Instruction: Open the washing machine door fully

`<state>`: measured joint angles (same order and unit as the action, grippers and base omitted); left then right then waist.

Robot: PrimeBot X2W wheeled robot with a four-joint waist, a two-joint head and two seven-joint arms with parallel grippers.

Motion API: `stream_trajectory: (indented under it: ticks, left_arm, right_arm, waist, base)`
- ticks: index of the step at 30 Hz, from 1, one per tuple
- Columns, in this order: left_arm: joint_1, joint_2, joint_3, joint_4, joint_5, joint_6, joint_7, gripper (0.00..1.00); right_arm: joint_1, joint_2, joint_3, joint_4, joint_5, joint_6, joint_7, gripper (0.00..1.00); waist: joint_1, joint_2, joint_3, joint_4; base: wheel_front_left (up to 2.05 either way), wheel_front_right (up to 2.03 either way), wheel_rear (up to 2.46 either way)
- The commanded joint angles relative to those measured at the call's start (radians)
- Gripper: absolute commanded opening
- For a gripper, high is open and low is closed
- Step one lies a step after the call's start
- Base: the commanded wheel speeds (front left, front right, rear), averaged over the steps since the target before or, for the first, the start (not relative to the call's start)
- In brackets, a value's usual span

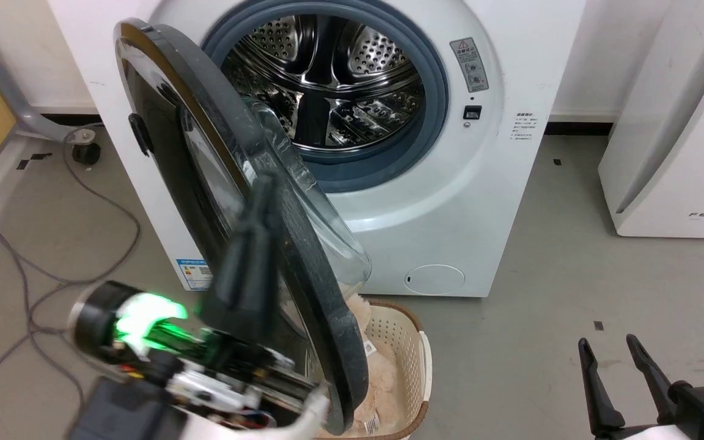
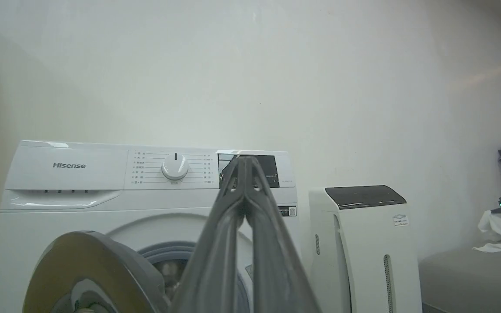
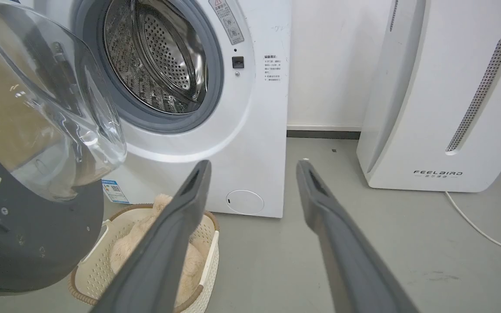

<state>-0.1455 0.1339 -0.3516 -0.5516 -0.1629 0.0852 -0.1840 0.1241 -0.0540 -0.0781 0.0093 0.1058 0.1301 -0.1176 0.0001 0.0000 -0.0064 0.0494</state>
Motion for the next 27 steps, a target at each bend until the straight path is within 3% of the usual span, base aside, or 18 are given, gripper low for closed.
stream_trajectory:
  ticks: [1, 9, 16, 21, 27]
  left_arm:
    - [-0.011, -0.004, -0.012, -0.001, -0.005, -0.008, 0.004, 0.00]
    - [0.027, -0.031, -0.197, 0.064, -0.048, -0.068, 0.089, 0.00]
    - [0.104, -0.031, -0.303, 0.145, -0.102, -0.090, 0.207, 0.00]
    - [0.130, -0.020, -0.326, 0.244, -0.111, -0.083, 0.256, 0.00]
    - [0.101, -0.031, -0.313, 0.393, -0.088, -0.051, 0.243, 0.00]
  right_arm:
    - [0.009, 0.004, 0.001, -0.004, 0.010, 0.001, -0.003, 1.00]
    - [0.016, 0.004, -0.007, 0.000, 0.018, 0.001, 0.000, 1.00]
    - [0.022, 0.004, -0.011, 0.008, 0.023, 0.001, -0.001, 1.00]
    - [0.020, 0.004, -0.006, 0.015, 0.027, 0.001, 0.001, 1.00]
    - [0.013, 0.004, -0.010, 0.029, 0.026, 0.001, 0.004, 1.00]
  waist:
    - [-0.0001, 0.0000, -0.001, 0.000]
    - [-0.0001, 0.0000, -0.004, 0.006]
    - [-0.0001, 0.0000, -0.007, 0.017]
    - [-0.0001, 0.0000, -0.006, 0.019]
    - [-0.0001, 0.0000, -0.001, 0.014]
  base:
    - [0.00, 0.00, 0.00]
    - [0.00, 0.00, 0.00]
    - [0.00, 0.00, 0.00]
    - [0.00, 0.00, 0.00]
    - [0.00, 0.00, 0.00]
